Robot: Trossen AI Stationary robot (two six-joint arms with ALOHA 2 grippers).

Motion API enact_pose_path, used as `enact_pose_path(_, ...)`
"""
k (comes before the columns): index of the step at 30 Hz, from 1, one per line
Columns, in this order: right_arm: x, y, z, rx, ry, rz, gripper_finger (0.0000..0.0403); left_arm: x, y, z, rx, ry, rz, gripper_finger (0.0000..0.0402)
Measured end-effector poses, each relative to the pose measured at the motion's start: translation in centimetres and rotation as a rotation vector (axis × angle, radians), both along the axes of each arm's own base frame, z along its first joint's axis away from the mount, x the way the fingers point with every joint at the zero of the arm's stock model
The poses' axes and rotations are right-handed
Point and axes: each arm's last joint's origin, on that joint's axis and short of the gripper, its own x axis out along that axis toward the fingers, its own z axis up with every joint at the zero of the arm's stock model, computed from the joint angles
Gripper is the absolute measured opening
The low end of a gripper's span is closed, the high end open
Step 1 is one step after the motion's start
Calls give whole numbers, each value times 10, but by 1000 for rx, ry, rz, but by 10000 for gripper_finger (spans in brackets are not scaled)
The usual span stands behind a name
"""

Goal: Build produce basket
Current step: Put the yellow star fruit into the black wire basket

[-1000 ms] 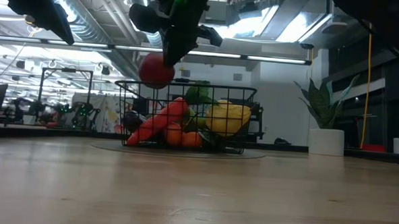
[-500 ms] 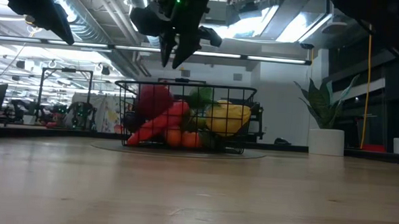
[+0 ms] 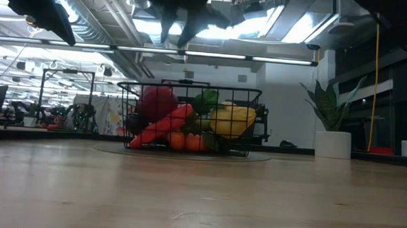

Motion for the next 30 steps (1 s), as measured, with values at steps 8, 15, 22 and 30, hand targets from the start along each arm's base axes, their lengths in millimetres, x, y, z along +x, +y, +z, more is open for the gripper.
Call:
enact_pose_path(8,-20,27,37,61,-92,71,165,0,0,0,0,0,-1,133)
enact_pose_path(15,-27,67,40,210,-76,262,165,0,0,0,0,0,-1,133)
enact_pose_path(22,-34,111,39,216,-64,387,165,0,0,0,0,0,-1,133)
enact_pose_path(30,-44,153,30,216,-53,476,165,0,0,0,1,0,-1,133)
